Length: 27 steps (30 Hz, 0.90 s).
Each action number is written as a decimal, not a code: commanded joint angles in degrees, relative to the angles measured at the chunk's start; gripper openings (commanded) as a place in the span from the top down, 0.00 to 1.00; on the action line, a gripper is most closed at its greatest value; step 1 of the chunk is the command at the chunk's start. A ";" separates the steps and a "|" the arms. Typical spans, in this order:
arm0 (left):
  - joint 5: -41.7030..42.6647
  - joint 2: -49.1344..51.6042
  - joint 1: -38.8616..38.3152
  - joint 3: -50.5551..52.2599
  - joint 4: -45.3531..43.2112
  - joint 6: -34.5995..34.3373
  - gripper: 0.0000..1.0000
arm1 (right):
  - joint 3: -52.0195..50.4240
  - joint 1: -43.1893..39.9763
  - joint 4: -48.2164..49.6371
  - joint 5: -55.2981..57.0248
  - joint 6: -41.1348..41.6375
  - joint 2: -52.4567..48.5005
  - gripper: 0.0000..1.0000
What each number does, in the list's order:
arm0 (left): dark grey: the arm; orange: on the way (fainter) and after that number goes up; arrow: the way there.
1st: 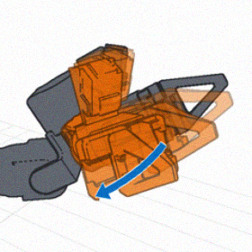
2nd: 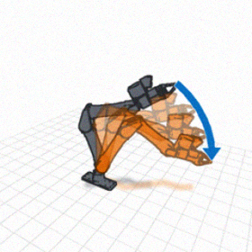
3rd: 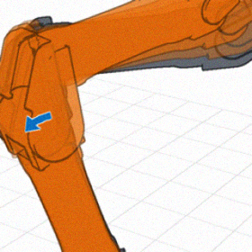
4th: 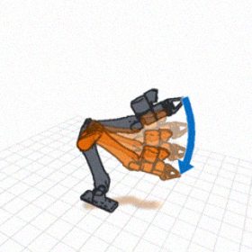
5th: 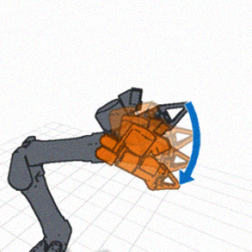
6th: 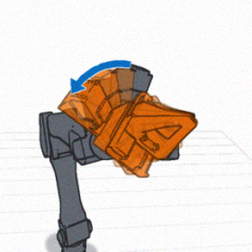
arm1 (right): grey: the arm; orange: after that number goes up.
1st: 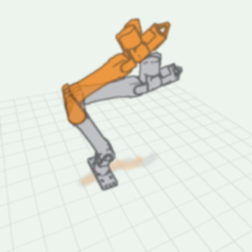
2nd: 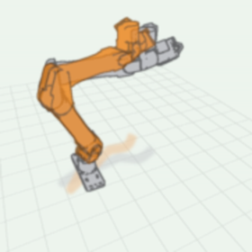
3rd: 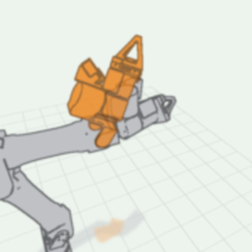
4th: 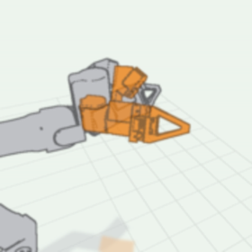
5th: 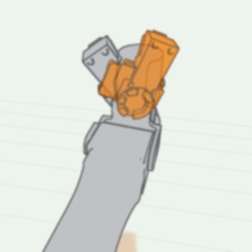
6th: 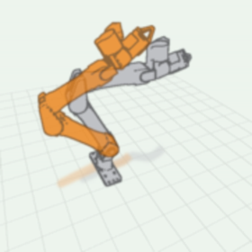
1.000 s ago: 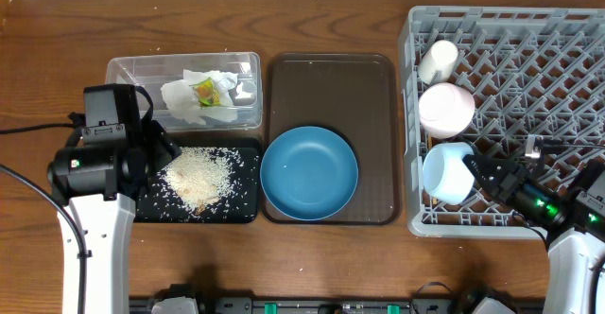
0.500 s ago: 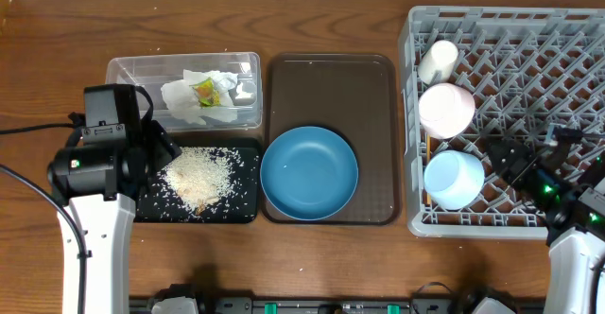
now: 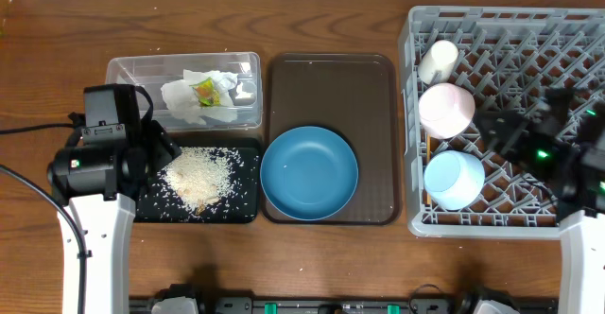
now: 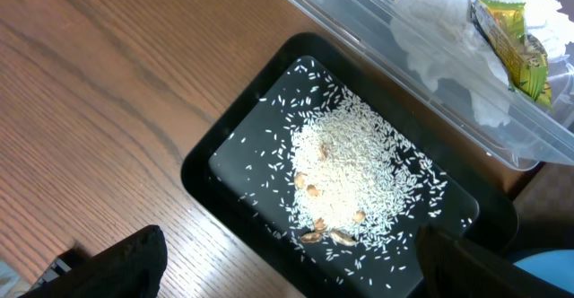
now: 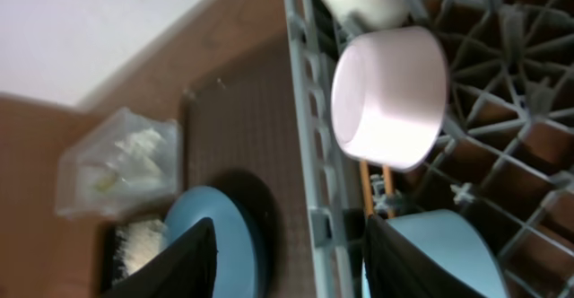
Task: Sort waste into correct bins and load items into the dishwasher rack
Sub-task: 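Open the right gripper and move it left toward the blue plate, then lower the right gripper to the blue plate's front rim and grip it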
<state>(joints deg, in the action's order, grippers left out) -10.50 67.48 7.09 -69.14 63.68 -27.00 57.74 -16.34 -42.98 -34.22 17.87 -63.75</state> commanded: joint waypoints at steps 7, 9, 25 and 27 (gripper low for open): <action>-0.70 -0.13 0.28 -1.16 0.15 -0.09 0.09 | 6.43 29.33 -0.81 21.55 -2.25 -2.49 0.46; -0.70 -0.13 0.28 -1.16 0.15 -0.09 0.09 | 6.43 34.95 0.17 21.88 -2.25 -4.81 0.46; -0.70 -0.13 0.28 -1.16 0.17 -0.09 0.09 | 6.43 65.96 18.38 22.45 -7.91 -33.14 0.50; -0.70 -0.13 0.28 -1.16 0.17 -0.09 0.09 | 6.43 67.82 19.87 24.06 -7.91 -35.54 0.50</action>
<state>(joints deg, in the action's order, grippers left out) -10.50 67.48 7.09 -69.14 63.68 -27.00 63.35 49.54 -24.08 -12.27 11.55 -97.21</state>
